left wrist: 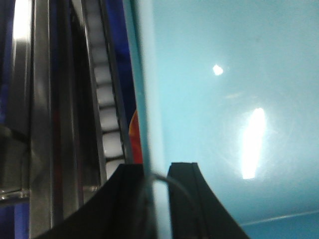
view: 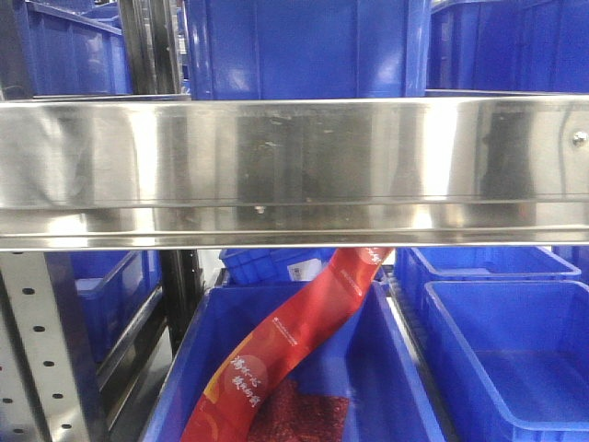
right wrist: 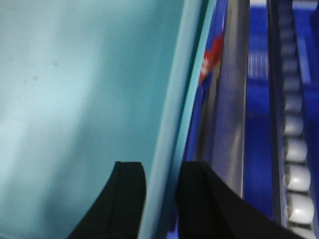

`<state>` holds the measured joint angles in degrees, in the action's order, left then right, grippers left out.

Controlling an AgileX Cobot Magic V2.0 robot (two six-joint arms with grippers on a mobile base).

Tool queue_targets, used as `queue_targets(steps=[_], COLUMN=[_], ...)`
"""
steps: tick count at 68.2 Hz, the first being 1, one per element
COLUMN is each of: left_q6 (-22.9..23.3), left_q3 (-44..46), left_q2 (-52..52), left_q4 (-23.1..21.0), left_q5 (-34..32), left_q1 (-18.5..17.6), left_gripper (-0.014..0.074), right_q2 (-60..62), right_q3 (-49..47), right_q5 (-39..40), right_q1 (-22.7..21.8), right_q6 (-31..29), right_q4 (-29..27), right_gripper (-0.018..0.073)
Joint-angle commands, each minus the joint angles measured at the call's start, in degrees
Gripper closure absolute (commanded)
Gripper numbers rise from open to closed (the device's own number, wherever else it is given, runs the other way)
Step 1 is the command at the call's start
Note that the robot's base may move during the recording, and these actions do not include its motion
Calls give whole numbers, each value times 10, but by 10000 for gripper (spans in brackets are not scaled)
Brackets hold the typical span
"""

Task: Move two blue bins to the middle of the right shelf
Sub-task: 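Lower the held light blue bin onto the upper shelf rollers with both grippers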

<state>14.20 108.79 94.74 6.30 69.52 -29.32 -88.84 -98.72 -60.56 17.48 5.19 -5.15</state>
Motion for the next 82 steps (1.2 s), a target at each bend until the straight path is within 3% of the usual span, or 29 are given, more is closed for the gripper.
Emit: queue_targets(steps=[1,21,30,35,44,50,53,71,77,82], left_q6=[-4,-4,-4,-4,-4,-4,-4,-7,-7,-7], left_q3=[8,5,5,5,5,5,5,5,5,2], left_q2=[8,45,45,45,45,44,41,-37,-81,-114], left_q4=[-10,-6,-1,5,6,6,6,19,40,58], left_q5=[-5,4,4,4,4,4,4,4,4,4], left_q1=[0,0,0,0,0,0,0,0,0,0], left_gripper=[707,700,566,433,155,17,-23,29,123,283], right_q2=[-14,-65,-72,-72,-72,-70,-64,14,52,77], right_q3=[-5,-5,-5,-5,-5,-5,-5,-5,-5,-4], right_q5=[36,21,19,17,6,-5,-9,-14,-17,-25], right_q1=[-3,-3,-3,-3,-3,-3,-3,-3,-3,-3], right_q6=[4,4,4,4,4,4,4,4,4,4], right_q4=[24,35,45,45,46,48,52,55,63,75], right_gripper=[715,715,678,580,255,37,-21,34,162,348])
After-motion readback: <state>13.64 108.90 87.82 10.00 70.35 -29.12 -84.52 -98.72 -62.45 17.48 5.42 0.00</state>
